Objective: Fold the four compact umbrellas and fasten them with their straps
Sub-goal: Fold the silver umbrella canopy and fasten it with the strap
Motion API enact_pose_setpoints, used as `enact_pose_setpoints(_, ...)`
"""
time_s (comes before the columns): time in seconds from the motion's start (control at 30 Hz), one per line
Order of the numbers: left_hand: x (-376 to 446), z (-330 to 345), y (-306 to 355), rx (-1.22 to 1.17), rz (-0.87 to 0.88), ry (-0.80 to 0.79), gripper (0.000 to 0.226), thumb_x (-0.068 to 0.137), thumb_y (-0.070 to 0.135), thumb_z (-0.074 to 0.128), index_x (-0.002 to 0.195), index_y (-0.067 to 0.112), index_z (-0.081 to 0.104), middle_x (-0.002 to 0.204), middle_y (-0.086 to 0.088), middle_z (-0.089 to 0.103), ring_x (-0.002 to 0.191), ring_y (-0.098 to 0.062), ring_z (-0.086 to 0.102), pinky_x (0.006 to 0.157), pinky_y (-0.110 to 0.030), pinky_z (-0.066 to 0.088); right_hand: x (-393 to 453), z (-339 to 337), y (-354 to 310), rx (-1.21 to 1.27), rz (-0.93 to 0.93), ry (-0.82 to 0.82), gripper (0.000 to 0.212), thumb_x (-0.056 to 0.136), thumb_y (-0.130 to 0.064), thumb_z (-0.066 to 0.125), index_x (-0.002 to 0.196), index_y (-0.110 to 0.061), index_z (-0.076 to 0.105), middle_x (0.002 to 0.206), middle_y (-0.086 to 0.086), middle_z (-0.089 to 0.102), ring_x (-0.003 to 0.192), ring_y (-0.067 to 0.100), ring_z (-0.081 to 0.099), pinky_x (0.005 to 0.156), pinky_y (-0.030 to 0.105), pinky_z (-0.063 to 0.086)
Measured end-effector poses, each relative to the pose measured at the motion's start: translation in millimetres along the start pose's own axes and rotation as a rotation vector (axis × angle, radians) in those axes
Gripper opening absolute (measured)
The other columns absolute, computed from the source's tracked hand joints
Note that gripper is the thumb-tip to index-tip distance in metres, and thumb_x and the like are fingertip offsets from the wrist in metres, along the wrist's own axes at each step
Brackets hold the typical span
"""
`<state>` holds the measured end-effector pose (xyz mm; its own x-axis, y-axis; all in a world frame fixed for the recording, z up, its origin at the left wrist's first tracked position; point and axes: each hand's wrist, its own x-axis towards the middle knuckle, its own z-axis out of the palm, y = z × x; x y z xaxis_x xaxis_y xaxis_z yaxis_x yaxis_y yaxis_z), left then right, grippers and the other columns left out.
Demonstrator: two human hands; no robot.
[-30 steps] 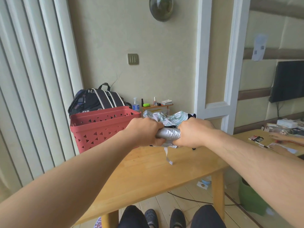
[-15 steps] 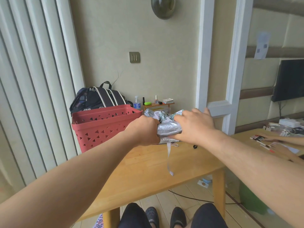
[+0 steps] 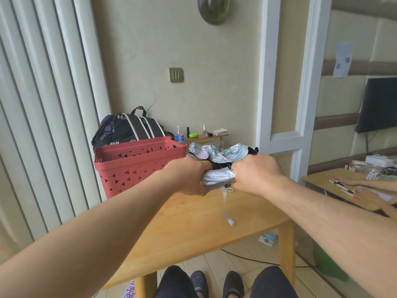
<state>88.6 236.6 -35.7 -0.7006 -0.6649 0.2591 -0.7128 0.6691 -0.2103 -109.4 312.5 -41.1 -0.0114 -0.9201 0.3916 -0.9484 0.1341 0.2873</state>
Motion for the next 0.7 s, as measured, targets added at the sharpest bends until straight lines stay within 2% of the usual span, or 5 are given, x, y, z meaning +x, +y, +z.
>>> enact_pose_setpoints(0.1, 4.3, -5.2, 14.5, -0.028, 0.024, 0.085, 0.068, 0.078, 0.072, 0.063, 0.137, 0.038, 0.051, 0.115, 0.005, 0.06, 0.107, -0.022, 0.056, 0.087, -0.039, 0.049, 0.6, -2.7, -5.9, 0.036, 0.022, -0.046, 0.022, 0.087, -0.05, 0.058, 0.097, -0.031, 0.065, 0.089, -0.006, 0.057, 0.082, 0.026, 0.054, 0.072, 0.034, 0.054)
enact_pose_setpoints(0.27, 9.0, -2.1, 18.6, 0.057, 0.009, 0.08, 0.029, 0.091, 0.061, 0.053, 0.101, 0.033, 0.054, 0.099, 0.006, 0.062, 0.096, -0.028, 0.065, 0.07, -0.035, 0.045, 0.0, -12.3, -8.6, 0.073, 0.049, -0.103, 0.028, 0.083, -0.053, 0.06, 0.096, -0.029, 0.064, 0.087, -0.004, 0.057, 0.084, 0.028, 0.057, 0.076, 0.036, 0.056)
enact_pose_setpoints(0.4, 7.2, -2.4, 17.7, 0.195, 0.009, 0.206, 0.023, 0.089, 0.054, 0.058, 0.094, 0.033, 0.05, 0.085, 0.007, 0.056, 0.084, -0.029, 0.067, 0.064, -0.032, 0.041, 0.6, -15.6, -5.4, 0.181, 0.064, -0.175, 0.03, 0.076, -0.054, 0.059, 0.098, -0.033, 0.058, 0.085, -0.008, 0.056, 0.08, 0.023, 0.06, 0.078, 0.037, 0.056)
enact_pose_setpoints(0.5, 5.7, -1.9, 8.6, 0.299, 0.005, 0.304, 0.023, 0.085, 0.048, 0.06, 0.097, 0.03, 0.051, 0.088, 0.005, 0.064, 0.08, -0.028, 0.068, 0.06, -0.03, 0.037, 1.4, -18.2, 0.8, 0.262, 0.085, -0.224, 0.03, 0.07, -0.05, 0.063, 0.094, -0.034, 0.055, 0.085, -0.008, 0.06, 0.077, 0.018, 0.061, 0.077, 0.036, 0.056)
enact_pose_setpoints(0.7, 1.9, -1.8, 10.5, 0.271, 0.006, 0.26, 0.021, 0.085, 0.044, 0.06, 0.101, 0.03, 0.056, 0.088, 0.004, 0.066, 0.08, -0.03, 0.068, 0.061, -0.031, 0.041, 4.9, -13.4, 7.7, 0.283, 0.068, -0.224, 0.033, 0.067, -0.058, 0.064, 0.087, -0.031, 0.061, 0.081, -0.009, 0.064, 0.073, 0.015, 0.064, 0.07, 0.032, 0.056)
